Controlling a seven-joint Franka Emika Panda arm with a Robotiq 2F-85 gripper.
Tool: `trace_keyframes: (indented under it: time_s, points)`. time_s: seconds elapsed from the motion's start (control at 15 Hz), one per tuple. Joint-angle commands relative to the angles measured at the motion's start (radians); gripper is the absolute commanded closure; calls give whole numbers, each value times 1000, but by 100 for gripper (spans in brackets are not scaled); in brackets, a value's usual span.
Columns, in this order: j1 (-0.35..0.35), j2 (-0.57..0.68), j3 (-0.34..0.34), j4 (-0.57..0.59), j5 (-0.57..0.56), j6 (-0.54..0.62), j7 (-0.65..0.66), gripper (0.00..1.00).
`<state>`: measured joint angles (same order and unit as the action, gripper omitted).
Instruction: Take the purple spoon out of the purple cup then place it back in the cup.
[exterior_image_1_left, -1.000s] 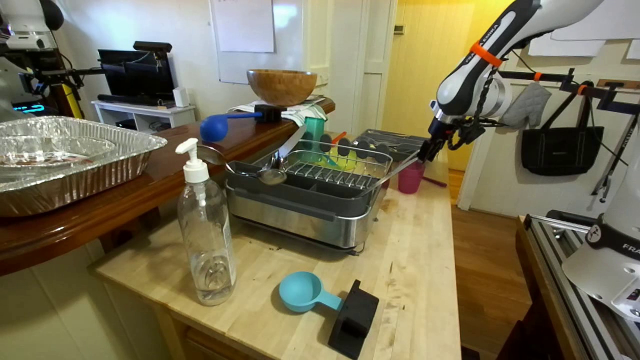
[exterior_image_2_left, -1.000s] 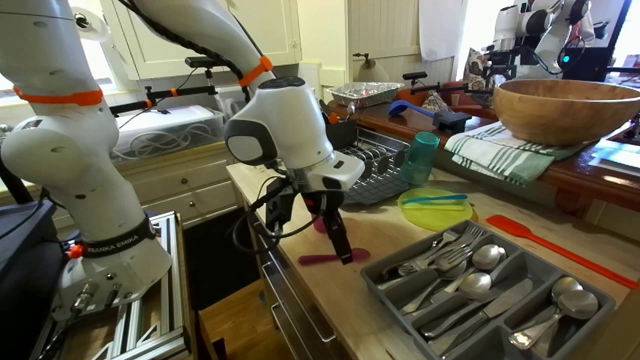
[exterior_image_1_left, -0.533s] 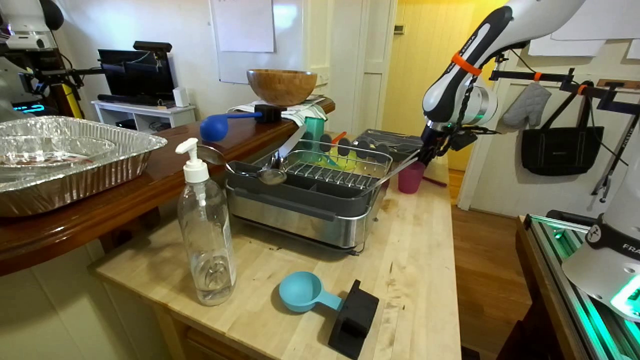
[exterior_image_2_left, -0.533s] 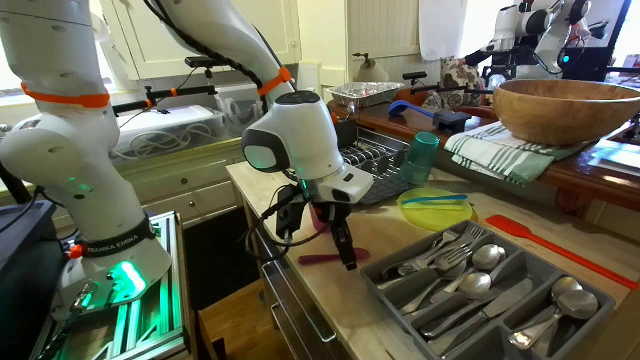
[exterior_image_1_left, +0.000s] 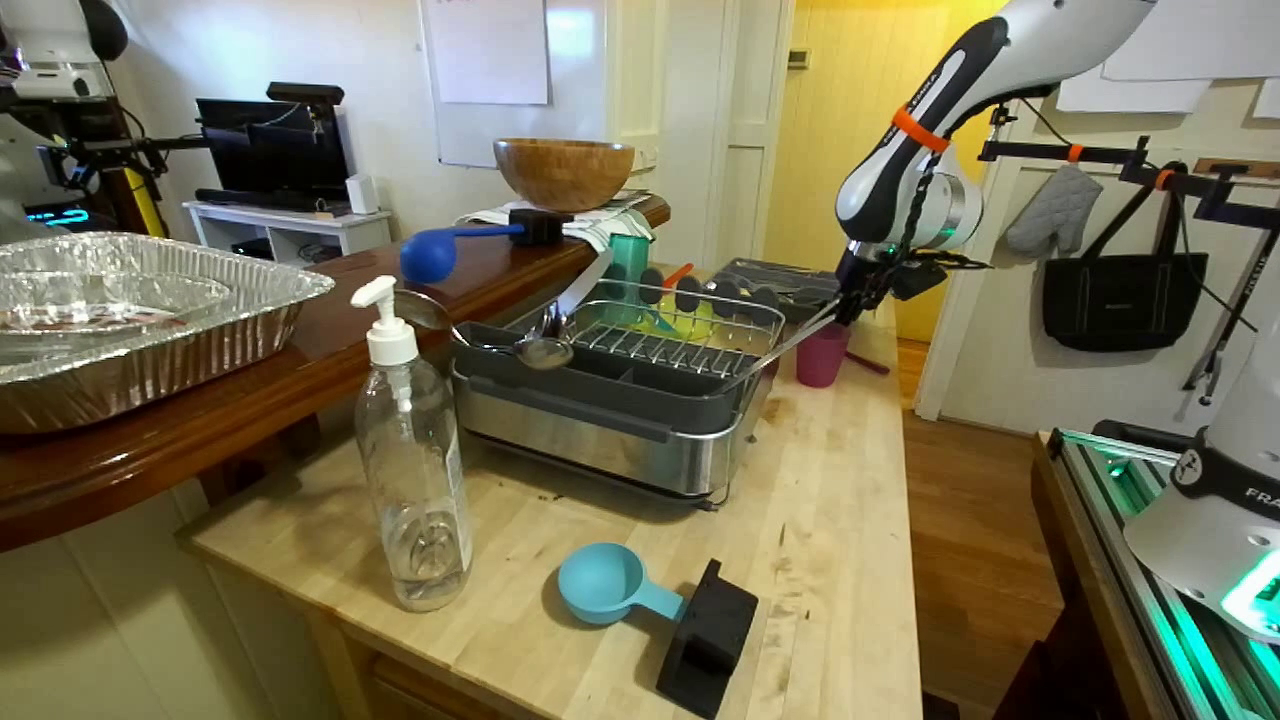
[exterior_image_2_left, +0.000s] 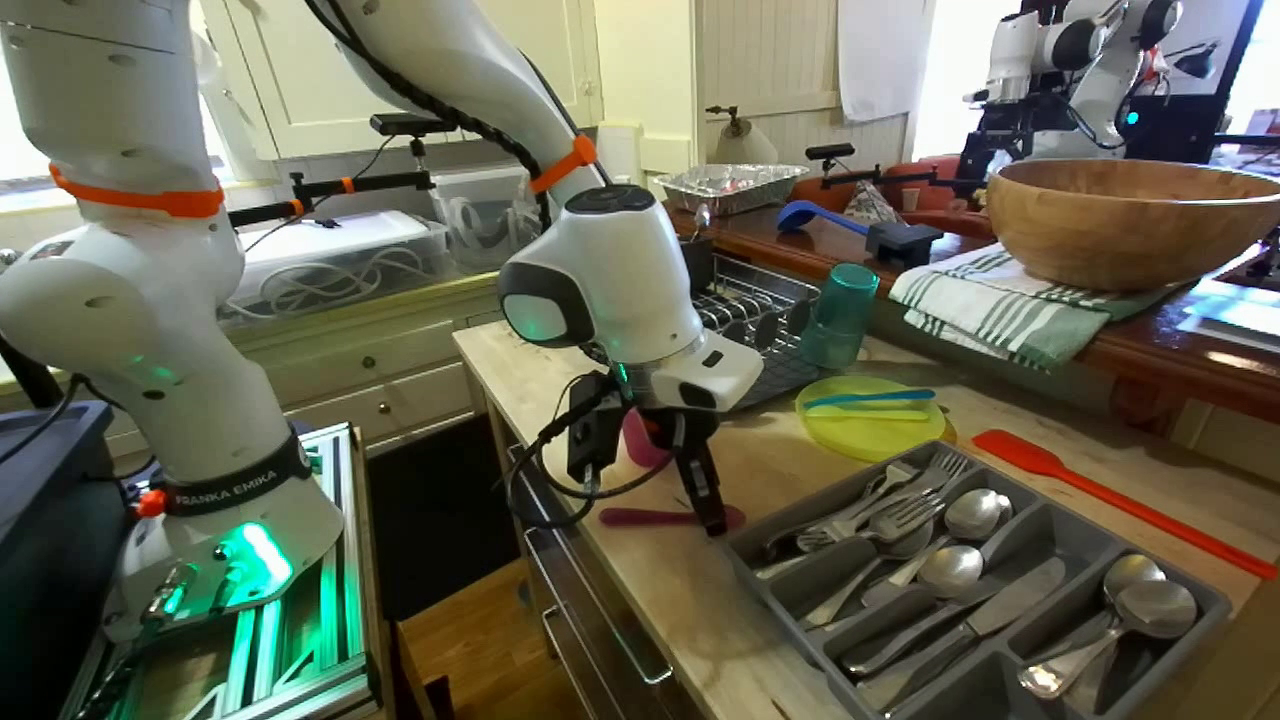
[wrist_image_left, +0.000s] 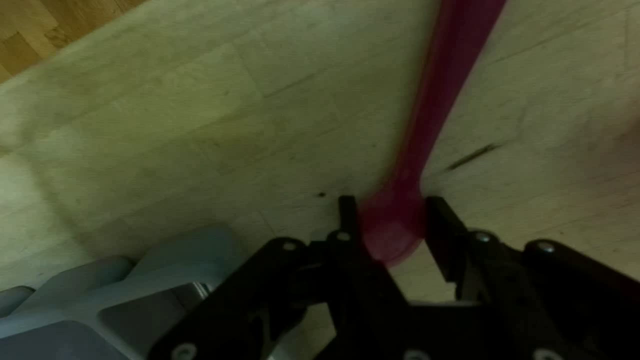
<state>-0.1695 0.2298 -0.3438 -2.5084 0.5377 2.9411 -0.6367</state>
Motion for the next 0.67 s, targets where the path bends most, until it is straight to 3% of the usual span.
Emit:
trace_keyframes:
  time_s: [0.0,0.6]
  points:
    - [-36,39,33,36,38,-29,-40,87]
    - [-29,-60,7,20,-20,6,-35,87]
